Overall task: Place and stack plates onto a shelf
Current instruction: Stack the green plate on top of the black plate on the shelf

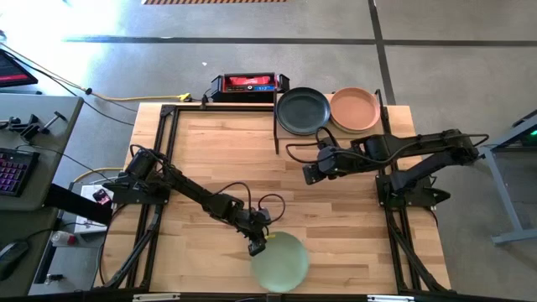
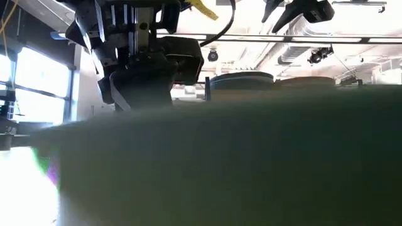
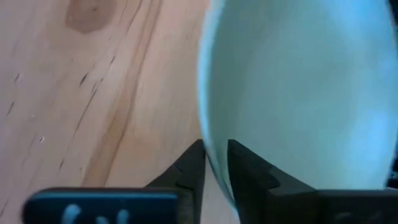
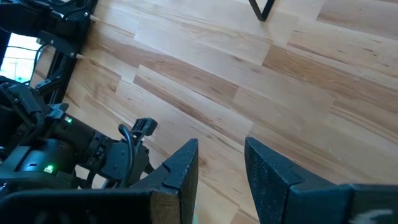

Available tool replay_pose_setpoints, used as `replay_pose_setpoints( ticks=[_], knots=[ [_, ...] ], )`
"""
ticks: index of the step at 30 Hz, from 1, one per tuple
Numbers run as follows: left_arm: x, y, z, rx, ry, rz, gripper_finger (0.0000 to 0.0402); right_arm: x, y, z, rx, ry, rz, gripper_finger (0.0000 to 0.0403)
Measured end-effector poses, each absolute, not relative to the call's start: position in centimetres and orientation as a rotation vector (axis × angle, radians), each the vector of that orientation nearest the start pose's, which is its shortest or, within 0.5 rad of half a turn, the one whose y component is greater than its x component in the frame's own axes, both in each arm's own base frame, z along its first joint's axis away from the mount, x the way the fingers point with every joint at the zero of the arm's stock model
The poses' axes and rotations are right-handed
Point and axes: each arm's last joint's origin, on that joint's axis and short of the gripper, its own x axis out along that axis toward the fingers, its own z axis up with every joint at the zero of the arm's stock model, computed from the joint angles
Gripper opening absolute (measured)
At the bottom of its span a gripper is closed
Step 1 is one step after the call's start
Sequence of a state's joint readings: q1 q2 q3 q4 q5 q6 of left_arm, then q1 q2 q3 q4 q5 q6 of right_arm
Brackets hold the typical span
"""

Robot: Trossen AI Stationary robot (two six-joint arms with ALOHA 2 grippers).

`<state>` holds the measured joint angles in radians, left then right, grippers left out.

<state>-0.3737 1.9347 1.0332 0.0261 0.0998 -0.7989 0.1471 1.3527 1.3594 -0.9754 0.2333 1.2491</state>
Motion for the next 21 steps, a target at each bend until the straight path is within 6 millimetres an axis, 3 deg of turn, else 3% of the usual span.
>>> replay_pose_setpoints(
  ticks=[6,12,21],
  knots=[
    [34.9,-13.8,12.4,-0.582,0.978,-0.084,0.0006,26.1,3.2,34.3,0.966,0.758,-0.648,0.0110],
    [35.0,-12.9,13.5,-0.551,0.954,-0.091,0.0005,26.1,3.2,34.3,0.962,0.760,-0.646,0.0110],
    [34.9,-9.8,16.8,-0.471,0.858,0.003,0.0002,26.1,3.2,34.4,0.877,0.782,-0.594,0.0110]
  ],
)
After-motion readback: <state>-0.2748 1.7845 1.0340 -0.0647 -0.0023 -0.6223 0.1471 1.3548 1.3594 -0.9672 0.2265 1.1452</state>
